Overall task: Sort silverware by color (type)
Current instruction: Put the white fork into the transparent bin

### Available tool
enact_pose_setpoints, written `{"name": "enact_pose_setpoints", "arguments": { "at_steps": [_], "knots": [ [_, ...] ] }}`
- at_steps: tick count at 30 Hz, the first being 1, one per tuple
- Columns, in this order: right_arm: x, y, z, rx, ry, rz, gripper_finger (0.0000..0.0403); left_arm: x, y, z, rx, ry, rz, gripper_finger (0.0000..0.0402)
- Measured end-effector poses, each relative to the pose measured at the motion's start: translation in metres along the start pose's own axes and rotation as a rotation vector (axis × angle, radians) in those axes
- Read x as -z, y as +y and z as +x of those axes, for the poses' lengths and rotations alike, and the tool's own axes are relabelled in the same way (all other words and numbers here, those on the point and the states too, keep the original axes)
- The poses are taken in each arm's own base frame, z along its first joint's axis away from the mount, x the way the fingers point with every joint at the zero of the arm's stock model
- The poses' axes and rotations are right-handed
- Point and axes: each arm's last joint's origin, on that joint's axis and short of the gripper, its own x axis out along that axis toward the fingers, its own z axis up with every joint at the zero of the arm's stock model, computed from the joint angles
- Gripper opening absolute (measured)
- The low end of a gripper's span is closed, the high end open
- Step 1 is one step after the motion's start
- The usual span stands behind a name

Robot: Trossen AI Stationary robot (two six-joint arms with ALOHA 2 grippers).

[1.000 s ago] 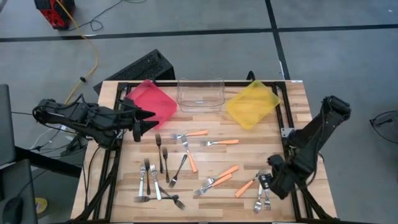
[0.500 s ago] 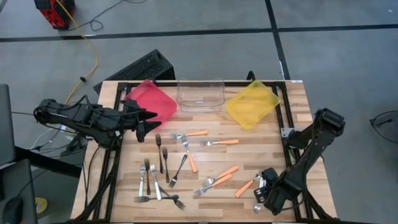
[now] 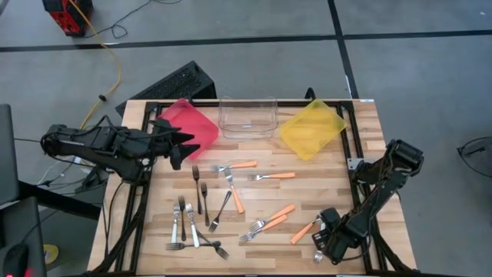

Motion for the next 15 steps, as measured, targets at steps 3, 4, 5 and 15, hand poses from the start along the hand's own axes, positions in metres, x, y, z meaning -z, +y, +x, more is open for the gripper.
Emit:
{"name": "enact_pose_setpoints", "arguments": {
  "at_steps": [3, 4, 5, 15],
  "knots": [
    [-0.001, -0.001, 0.005, -0.033, 0.024, -0.003, 0.0254, -0.001, 0.001, 0.001, -0.004, -0.005, -0.006, 0.0247],
    [-0.002, -0.002, 0.008, -0.039, 0.030, -0.003, 0.0253, -0.001, 0.001, 0.001, -0.006, -0.006, -0.007, 0.0247],
    [-0.003, -0.002, 0.009, -0.044, 0.035, -0.002, 0.0251, -0.001, 0.001, 0.001, -0.008, -0.006, -0.007, 0.0247],
    [-0.003, -0.003, 0.012, -0.028, 0.050, 0.024, 0.0150, -0.001, 0.001, 0.001, -0.010, -0.006, -0.005, 0.0247]
  ]
}}
